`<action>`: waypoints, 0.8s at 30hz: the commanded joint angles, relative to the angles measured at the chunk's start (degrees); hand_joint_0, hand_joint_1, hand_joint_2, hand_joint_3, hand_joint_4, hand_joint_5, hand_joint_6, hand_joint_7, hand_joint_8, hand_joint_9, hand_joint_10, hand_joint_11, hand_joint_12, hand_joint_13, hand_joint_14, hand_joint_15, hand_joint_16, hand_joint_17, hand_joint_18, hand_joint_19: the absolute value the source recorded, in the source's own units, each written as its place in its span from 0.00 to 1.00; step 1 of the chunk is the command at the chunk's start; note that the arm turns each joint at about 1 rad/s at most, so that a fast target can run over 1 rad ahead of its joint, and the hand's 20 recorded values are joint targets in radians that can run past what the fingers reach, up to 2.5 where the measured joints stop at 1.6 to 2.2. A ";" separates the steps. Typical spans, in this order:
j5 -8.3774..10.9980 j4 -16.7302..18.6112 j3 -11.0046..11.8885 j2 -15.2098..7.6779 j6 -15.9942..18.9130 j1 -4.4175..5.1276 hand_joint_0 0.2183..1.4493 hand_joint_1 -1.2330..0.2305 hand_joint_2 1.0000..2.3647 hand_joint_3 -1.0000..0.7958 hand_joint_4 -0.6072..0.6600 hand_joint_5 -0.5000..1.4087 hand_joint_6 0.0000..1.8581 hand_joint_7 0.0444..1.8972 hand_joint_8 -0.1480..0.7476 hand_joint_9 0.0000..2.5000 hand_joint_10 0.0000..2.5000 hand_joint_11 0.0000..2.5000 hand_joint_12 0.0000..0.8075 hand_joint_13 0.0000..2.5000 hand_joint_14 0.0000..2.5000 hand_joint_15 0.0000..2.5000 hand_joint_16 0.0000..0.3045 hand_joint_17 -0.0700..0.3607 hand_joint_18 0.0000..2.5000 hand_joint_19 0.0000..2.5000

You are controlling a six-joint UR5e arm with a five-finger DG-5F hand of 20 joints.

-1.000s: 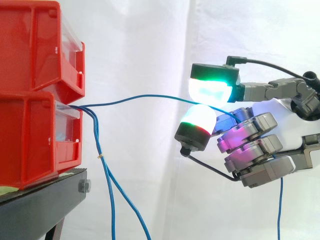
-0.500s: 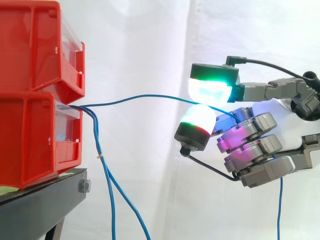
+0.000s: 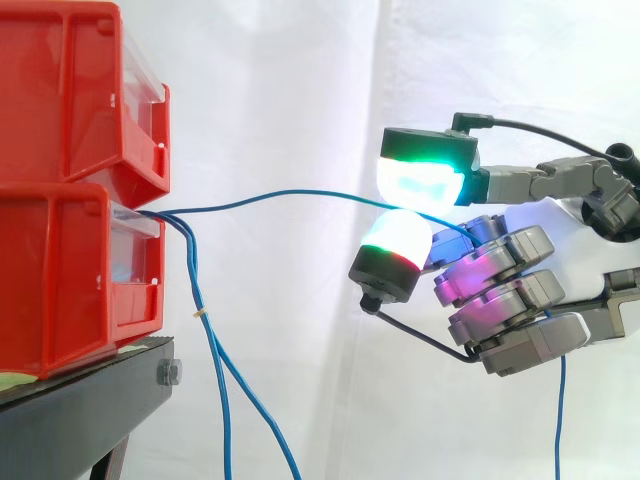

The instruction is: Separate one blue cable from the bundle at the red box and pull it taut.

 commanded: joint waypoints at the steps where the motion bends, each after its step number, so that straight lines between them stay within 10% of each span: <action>1: 0.02 0.00 0.04 0.08 0.00 0.00 0.40 0.35 0.02 0.52 0.57 0.13 0.51 0.49 0.50 0.31 0.85 0.54 0.46 0.27 1.00 0.57 0.09 0.31 0.49 0.82; 24: 0.02 0.00 -0.05 -0.01 0.00 0.00 0.40 0.35 0.02 0.52 0.57 0.13 0.50 0.50 0.50 0.31 0.86 0.54 0.45 0.27 1.00 0.57 0.09 0.31 0.49 0.81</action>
